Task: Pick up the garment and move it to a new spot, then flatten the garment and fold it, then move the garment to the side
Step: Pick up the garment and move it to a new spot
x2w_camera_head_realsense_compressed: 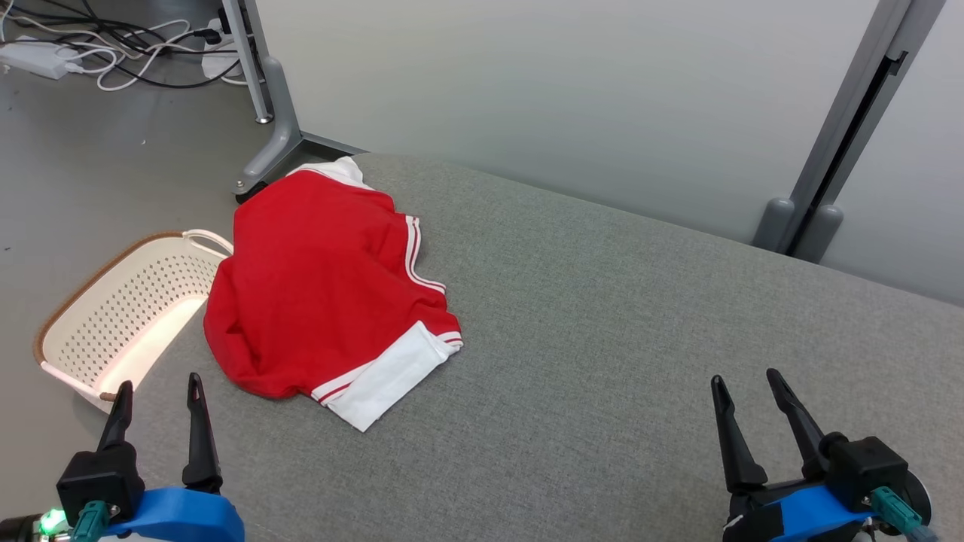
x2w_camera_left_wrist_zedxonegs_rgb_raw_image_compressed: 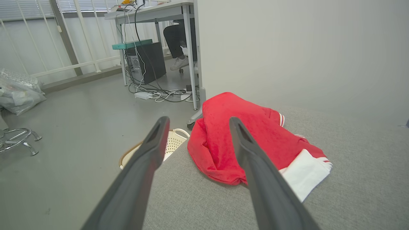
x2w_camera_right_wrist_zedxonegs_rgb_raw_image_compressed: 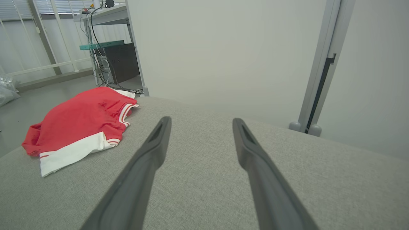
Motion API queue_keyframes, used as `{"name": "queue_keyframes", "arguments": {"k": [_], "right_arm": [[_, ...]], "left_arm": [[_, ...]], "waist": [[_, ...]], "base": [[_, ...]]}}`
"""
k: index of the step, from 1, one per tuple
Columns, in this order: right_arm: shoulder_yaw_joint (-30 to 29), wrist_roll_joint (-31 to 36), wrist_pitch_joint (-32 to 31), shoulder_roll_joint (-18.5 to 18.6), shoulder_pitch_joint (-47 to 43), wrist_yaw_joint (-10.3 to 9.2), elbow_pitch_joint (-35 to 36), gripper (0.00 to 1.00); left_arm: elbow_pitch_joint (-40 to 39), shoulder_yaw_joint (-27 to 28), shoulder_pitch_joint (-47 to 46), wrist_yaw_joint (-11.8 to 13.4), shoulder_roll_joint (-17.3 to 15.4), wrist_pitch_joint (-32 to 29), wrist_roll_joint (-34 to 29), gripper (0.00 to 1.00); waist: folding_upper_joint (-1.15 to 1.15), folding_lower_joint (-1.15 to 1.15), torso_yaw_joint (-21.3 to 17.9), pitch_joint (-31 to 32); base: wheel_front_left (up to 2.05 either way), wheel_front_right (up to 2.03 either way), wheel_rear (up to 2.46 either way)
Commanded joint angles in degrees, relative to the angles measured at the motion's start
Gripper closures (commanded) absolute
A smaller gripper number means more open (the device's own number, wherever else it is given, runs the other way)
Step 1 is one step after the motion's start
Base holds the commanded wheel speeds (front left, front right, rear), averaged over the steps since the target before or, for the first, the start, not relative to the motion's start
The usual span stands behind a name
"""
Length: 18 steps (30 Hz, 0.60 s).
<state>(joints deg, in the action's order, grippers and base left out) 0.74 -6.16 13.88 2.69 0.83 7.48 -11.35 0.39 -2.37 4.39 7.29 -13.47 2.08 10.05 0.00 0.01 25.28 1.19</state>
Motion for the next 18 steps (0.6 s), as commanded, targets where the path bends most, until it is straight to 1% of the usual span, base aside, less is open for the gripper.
{"name": "queue_keyframes", "arguments": {"k": [1, 7, 10, 13, 18], "right_arm": [[0.02, -0.20, 0.33, 0.36, -0.39, 0.03, -0.02, 0.00], [0.18, 0.15, 0.23, 0.37, 0.14, 0.02, -0.21, 0.00], [0.33, 0.61, -0.05, 0.36, 0.98, 0.02, 0.05, 0.00], [-0.06, 1.45, -0.55, 0.36, 1.75, 0.03, 0.61, 0.00], [-0.76, 3.39, -1.59, 0.35, 3.03, 0.02, 2.39, 0.00]], "left_arm": [[-0.29, 0.45, 0.05, 0.30, -0.37, -0.13, 0.32, 0.00], [-0.43, 0.92, -0.76, 0.69, 0.04, 0.83, 1.21, 0.00], [0.42, 1.26, -2.80, 0.20, -0.10, 1.62, 2.20, 0.00], [1.71, 1.94, -6.00, -0.29, -0.83, 2.29, 2.70, 0.00], [5.14, 3.67, -13.97, -0.95, -2.42, 3.82, 4.00, 0.00]], "waist": [[0.00, -0.01, 0.12, -0.13], [0.00, -0.01, -0.64, -0.65], [0.00, -0.01, -1.62, -1.48], [0.00, -0.01, -2.90, -2.85], [0.00, -0.01, -5.76, -6.41]], "base": [[0.00, 0.00, 0.00], [0.00, 0.00, 0.00], [0.00, 0.00, 0.00], [0.00, 0.00, 0.00], [0.00, 0.00, 0.00]]}}
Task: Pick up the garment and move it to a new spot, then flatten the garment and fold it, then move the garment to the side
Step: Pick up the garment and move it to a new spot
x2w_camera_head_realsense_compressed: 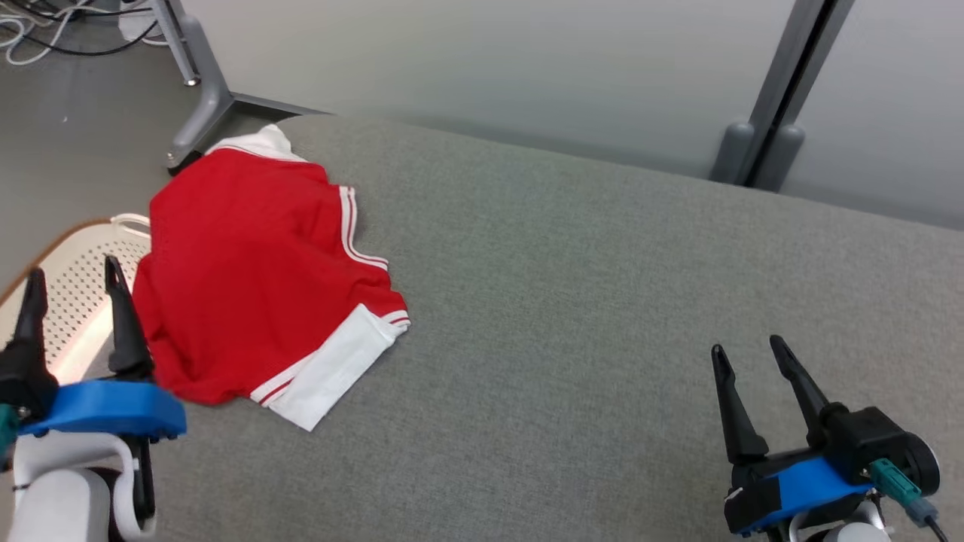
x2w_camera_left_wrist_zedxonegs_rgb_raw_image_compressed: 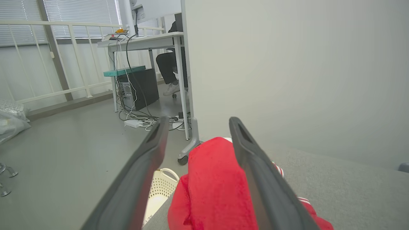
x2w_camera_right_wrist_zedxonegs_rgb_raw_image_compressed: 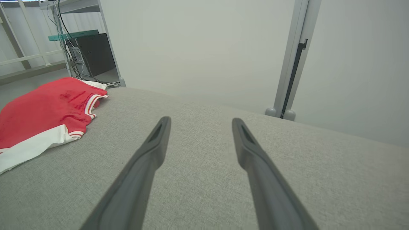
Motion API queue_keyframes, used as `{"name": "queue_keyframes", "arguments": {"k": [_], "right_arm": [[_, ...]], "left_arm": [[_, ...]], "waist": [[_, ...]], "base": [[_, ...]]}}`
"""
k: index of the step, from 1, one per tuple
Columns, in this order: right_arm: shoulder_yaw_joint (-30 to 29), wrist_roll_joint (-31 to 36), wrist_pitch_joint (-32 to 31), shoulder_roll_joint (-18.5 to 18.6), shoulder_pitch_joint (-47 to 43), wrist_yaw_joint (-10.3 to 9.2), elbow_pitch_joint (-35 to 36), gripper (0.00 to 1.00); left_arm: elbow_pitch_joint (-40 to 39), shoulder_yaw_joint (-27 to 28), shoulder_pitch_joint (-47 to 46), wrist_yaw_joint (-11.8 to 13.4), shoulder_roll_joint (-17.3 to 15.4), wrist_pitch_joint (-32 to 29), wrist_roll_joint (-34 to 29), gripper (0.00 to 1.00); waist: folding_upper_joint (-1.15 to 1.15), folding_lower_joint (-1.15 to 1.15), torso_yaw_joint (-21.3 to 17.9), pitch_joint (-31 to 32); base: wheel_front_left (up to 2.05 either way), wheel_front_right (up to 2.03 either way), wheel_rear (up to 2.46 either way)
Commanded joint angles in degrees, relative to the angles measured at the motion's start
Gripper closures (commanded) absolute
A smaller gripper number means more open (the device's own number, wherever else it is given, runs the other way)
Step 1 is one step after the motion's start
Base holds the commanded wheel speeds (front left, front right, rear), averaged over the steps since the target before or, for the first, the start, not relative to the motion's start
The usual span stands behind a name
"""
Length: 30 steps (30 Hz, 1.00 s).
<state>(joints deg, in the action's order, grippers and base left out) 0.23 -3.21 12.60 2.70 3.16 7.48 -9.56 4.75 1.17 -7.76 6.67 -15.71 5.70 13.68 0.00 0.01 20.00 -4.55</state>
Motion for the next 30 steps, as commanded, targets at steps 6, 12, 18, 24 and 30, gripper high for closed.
{"name": "queue_keyframes", "arguments": {"k": [6, 12, 18, 24, 30], "right_arm": [[-1.15, 3.33, -1.86, 0.33, 2.60, 0.02, 3.60, 0.00], [-2.31, 5.17, -3.28, 0.34, 3.93, 0.02, 6.82, 0.00], [-3.06, 6.40, -4.22, 0.32, 4.56, 0.02, 9.77, 0.00], [-3.19, 5.85, -3.88, 0.33, 4.96, 0.02, 9.95, 0.00], [-2.72, 5.40, -3.87, 0.33, 5.26, 0.02, 9.54, 0.00]], "left_arm": [[7.53, 2.74, -12.63, -1.50, -2.55, 2.52, 2.45, 0.00], [15.10, 3.59, -20.59, -2.86, -4.74, 3.62, 3.75, 0.00], [25.41, 2.31, -27.96, -5.83, -6.22, 3.30, 4.50, 0.00], [37.00, -0.10, -30.74, -9.80, -5.50, 0.22, 5.70, 0.00], [46.74, -2.50, -31.35, -12.66, -3.29, -3.75, 7.85, 0.00]], "waist": [[0.00, -0.01, -4.94, -5.95], [0.00, -0.01, -8.35, -10.45], [0.00, -0.01, -10.59, -14.64], [0.00, -0.01, -11.55, -15.76], [0.00, -0.01, -11.51, -15.79]], "base": [[0.00, 0.00, 0.00], [0.00, 0.00, 0.00], [0.00, 0.00, 0.00], [0.00, 0.00, 0.00], [0.00, 0.00, 0.00]]}}
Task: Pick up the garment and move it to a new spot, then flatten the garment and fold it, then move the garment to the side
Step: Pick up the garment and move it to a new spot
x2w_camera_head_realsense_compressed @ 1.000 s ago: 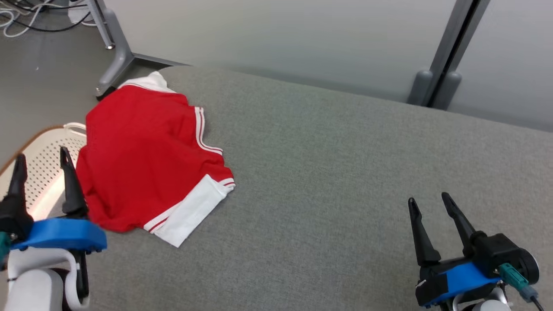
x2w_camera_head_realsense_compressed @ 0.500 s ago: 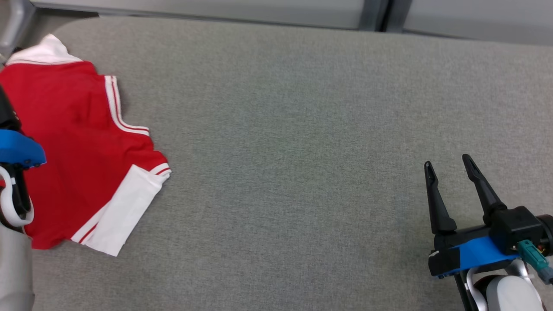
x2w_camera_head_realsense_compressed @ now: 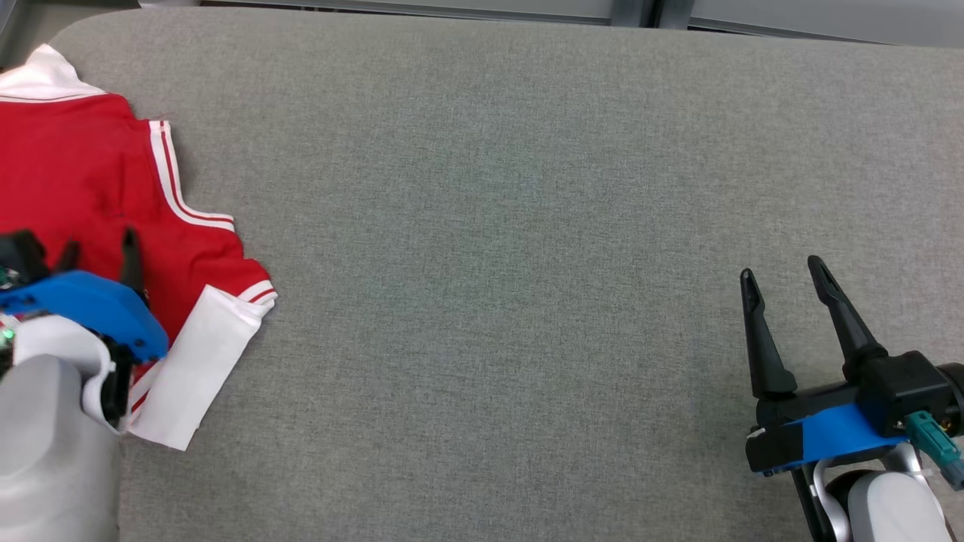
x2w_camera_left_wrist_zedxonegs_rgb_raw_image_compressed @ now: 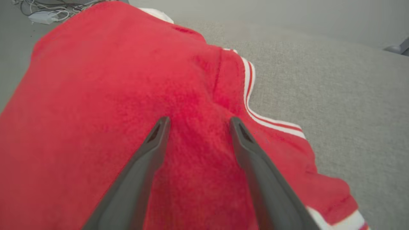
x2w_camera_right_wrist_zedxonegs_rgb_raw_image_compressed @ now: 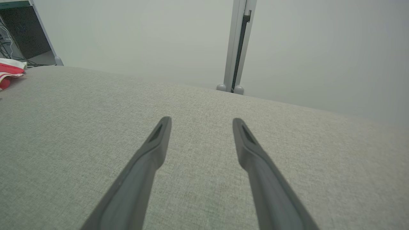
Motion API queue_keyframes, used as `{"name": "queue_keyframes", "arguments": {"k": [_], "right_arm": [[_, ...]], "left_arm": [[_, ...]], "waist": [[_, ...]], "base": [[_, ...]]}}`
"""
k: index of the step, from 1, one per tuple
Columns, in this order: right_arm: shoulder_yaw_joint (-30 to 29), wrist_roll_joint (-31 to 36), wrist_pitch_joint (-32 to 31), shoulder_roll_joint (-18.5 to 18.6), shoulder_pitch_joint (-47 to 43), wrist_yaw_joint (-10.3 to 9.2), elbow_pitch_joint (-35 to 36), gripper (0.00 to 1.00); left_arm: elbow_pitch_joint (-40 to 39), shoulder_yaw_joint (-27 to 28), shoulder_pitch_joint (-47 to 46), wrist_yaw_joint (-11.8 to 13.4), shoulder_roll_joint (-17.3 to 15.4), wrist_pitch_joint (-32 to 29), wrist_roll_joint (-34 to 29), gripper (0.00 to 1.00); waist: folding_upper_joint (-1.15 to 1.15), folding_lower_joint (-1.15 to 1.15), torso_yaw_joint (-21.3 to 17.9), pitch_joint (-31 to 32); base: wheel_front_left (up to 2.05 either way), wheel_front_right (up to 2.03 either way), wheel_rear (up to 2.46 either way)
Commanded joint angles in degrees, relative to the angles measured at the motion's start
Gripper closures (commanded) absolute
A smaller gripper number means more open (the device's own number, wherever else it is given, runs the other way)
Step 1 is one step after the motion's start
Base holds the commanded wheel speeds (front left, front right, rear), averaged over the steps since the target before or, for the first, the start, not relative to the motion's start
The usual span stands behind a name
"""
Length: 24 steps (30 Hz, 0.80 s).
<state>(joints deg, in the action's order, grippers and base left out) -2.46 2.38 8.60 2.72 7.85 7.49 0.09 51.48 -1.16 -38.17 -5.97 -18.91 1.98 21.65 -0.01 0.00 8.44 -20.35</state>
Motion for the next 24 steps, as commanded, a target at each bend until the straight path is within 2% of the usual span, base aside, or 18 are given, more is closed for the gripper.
{"name": "queue_keyframes", "arguments": {"k": [1, 7, 8, 9, 19, 24], "right_arm": [[0.01, -0.22, 0.10, 0.31, 0.66, 0.01, -0.14, 0.00], [0.54, -0.17, -0.12, 0.31, 1.24, 0.01, 0.00, 0.00], [0.54, -0.17, -0.11, 0.31, 1.12, 0.01, 0.01, 0.00], [0.53, -0.17, -0.11, 0.31, 0.96, 0.01, 0.03, 0.00], [0.92, -0.88, 0.14, 0.31, 0.17, 0.01, -0.76, 0.00], [1.24, -1.52, 0.68, 0.31, -0.37, 0.01, -1.81, 0.00]], "left_arm": [[1.30, -0.64, -0.92, -0.29, 0.21, -0.94, 0.19, 0.00], [6.53, -2.39, -1.94, -0.99, 1.55, -0.96, 0.91, 0.00], [7.14, -2.53, -2.33, -1.03, 1.55, -0.54, 0.84, 0.75], [7.63, -2.67, -2.62, -1.06, 1.65, -0.13, 0.81, 1.00], [10.72, -3.97, -4.90, -0.43, 1.33, 7.57, -0.18, 1.00], [6.72, -3.87, -6.59, 0.09, 0.27, 11.86, -0.73, 1.00]], "waist": [[0.01, 0.00, 0.07, -0.03], [0.01, 0.00, -0.18, -0.50], [0.01, 0.00, -0.19, -0.50], [0.01, 0.00, -0.19, -0.48], [0.01, 0.00, 0.42, 1.45], [0.01, 0.00, 0.54, 3.42]], "base": [[0.00, 0.00, 0.00], [0.00, 0.00, 0.00], [0.00, 0.00, 0.00], [0.00, 0.00, 0.00], [0.00, 0.00, 0.00], [0.00, 0.00, 0.00]]}}
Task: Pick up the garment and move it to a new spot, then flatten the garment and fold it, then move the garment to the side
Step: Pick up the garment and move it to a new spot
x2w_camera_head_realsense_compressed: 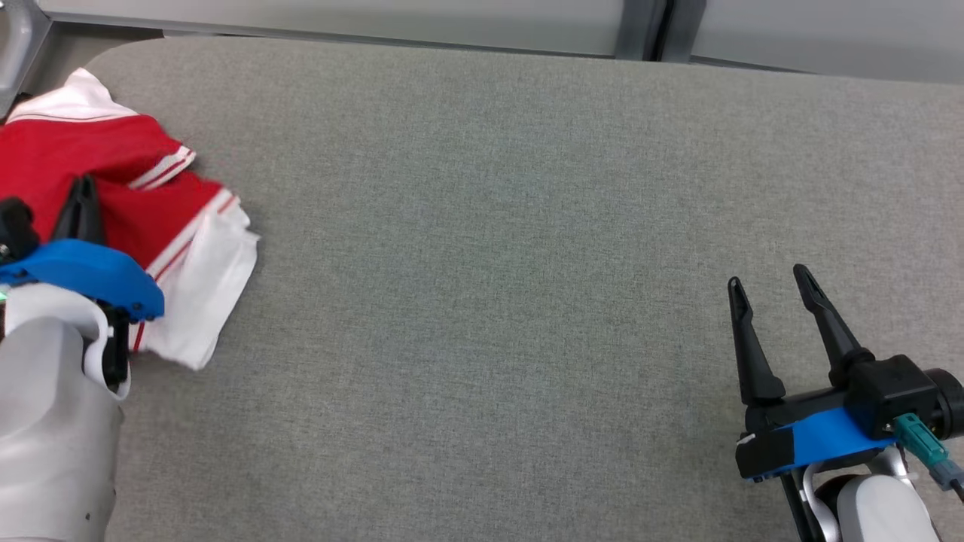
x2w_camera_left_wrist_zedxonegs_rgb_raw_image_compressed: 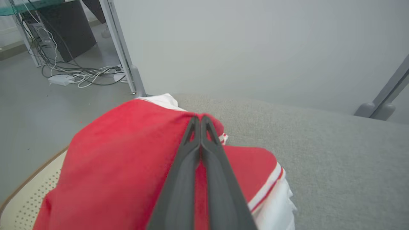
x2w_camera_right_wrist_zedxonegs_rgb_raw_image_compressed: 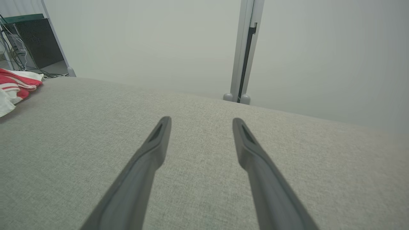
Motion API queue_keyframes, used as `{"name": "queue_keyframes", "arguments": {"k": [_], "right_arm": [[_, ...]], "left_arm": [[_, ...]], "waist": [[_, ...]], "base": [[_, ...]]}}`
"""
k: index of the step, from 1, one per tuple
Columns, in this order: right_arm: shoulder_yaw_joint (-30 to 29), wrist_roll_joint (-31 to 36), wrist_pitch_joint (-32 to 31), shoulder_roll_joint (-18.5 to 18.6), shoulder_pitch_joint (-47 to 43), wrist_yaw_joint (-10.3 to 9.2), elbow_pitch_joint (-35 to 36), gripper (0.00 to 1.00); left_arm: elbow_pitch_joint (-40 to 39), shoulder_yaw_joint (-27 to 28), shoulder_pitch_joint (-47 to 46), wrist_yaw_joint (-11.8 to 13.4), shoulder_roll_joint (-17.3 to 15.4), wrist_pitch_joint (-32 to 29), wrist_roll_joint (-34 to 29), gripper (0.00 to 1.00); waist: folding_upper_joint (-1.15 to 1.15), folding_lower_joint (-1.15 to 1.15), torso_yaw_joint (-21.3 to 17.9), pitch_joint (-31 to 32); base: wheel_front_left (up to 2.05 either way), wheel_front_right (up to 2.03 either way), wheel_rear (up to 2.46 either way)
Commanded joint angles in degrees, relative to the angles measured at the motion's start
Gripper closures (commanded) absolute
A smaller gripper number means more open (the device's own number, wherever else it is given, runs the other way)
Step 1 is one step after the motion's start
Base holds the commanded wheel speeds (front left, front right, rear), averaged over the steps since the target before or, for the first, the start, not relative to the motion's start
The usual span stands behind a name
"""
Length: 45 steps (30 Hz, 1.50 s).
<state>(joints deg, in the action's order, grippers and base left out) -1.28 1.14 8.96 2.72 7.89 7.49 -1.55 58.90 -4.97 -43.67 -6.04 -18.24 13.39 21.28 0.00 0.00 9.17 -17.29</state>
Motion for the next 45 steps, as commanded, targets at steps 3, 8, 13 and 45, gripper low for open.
{"name": "queue_keyframes", "arguments": {"k": [3, 8, 13, 45], "right_arm": [[0.46, -1.11, 0.80, 0.31, -0.59, 0.01, -1.05, 0.00], [1.06, -2.60, 1.71, 0.31, -0.48, 0.01, -2.88, 0.00], [1.70, -4.56, 3.29, 0.32, -0.49, 0.01, -4.95, 0.00], [0.67, -8.58, 6.31, 0.28, 1.77, 0.01, -9.44, 0.00]], "left_arm": [[-5.91, -0.45, -1.88, 1.10, -1.31, 1.50, -1.62, 1.00], [-17.98, -0.95, -2.96, 1.94, -2.78, 1.75, -3.37, 1.00], [-31.74, -2.39, -5.11, 1.45, -3.84, -0.99, -3.74, 1.00], [-32.44, -24.34, 2.47, 0.50, 9.45, -5.08, 4.59, 1.00]], "waist": [[0.00, 0.00, -0.61, 1.88], [0.00, 0.00, -2.36, 4.50], [0.00, 0.00, -6.06, 6.37], [0.00, 0.00, -18.61, 4.81]], "base": [[0.00, 0.00, 0.00], [0.00, 0.00, 0.00], [0.00, 0.00, 0.00], [0.00, 0.00, 0.00]]}}
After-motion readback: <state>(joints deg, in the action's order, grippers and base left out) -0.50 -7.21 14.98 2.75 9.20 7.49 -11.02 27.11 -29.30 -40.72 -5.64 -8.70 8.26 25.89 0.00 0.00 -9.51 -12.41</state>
